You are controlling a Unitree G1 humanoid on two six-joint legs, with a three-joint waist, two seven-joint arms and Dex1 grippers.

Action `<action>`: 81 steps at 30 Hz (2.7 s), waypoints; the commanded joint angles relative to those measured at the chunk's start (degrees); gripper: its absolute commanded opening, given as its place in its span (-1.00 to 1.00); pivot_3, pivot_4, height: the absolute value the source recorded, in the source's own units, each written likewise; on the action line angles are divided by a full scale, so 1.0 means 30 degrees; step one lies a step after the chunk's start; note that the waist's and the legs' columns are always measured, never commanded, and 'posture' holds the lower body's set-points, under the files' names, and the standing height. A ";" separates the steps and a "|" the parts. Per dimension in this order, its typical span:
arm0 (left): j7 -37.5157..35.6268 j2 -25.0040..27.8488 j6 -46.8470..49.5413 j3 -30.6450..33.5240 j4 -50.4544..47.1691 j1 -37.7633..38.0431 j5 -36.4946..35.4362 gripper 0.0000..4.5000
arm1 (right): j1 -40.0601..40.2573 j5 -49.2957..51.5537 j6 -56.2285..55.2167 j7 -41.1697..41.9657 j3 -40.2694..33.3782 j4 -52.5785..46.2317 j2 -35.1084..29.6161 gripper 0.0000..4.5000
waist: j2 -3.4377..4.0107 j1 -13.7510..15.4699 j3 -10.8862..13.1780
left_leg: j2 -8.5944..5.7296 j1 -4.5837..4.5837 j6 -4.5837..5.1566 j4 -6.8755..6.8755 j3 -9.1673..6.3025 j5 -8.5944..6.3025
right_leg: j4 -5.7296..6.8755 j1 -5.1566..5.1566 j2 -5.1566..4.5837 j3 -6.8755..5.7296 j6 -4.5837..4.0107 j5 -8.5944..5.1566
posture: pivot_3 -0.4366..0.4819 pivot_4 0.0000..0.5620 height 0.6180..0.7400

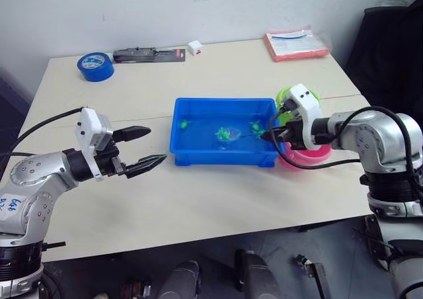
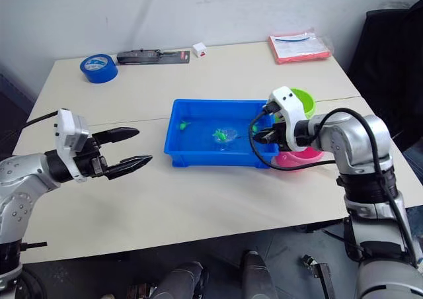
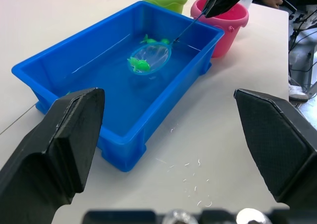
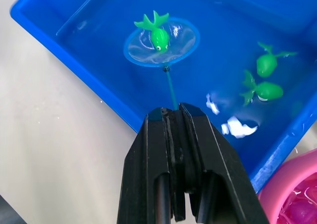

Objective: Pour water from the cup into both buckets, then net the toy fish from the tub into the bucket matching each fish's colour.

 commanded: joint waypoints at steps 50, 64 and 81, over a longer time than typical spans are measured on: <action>-0.2893 -0.1753 -0.3059 -0.3034 0.5315 -0.5634 0.2175 1.00 | 0.3344 -1.6311 -1.8670 -0.4564 0.4435 0.0762 -0.8280 -0.65 | 0.0003 -0.0156 0.0002 | -0.0005 -0.0001 0.0000 0.0008 0.0022 0.0001 | 0.0017 -0.0016 0.0003 0.0003 0.0002 0.0000 | -0.05 -0.47 1.00; -0.2889 -0.1829 -0.2984 -0.3148 0.5080 -0.5422 0.2087 1.00 | 0.3716 -2.0723 -2.2548 -0.4723 0.4056 0.1733 -0.8649 -0.65 | 0.0003 -0.0294 0.0002 | -0.0005 -0.0001 -0.0002 0.0007 0.0031 0.0002 | 0.0021 -0.0024 0.0009 0.0010 0.0002 0.0000 | -0.05 -0.47 1.00; -0.2648 -0.1978 -0.2943 -0.3015 0.4735 -0.5073 0.2071 1.00 | 0.2269 -1.1394 -1.3033 0.4669 0.1129 -0.4455 -0.5644 -0.65 | 0.0004 -0.0330 0.0002 | 0.0004 -0.0002 0.0002 0.0025 0.0005 -0.0001 | 0.0020 0.0001 0.0009 -0.0003 0.0002 0.0000 | -0.05 -0.47 1.00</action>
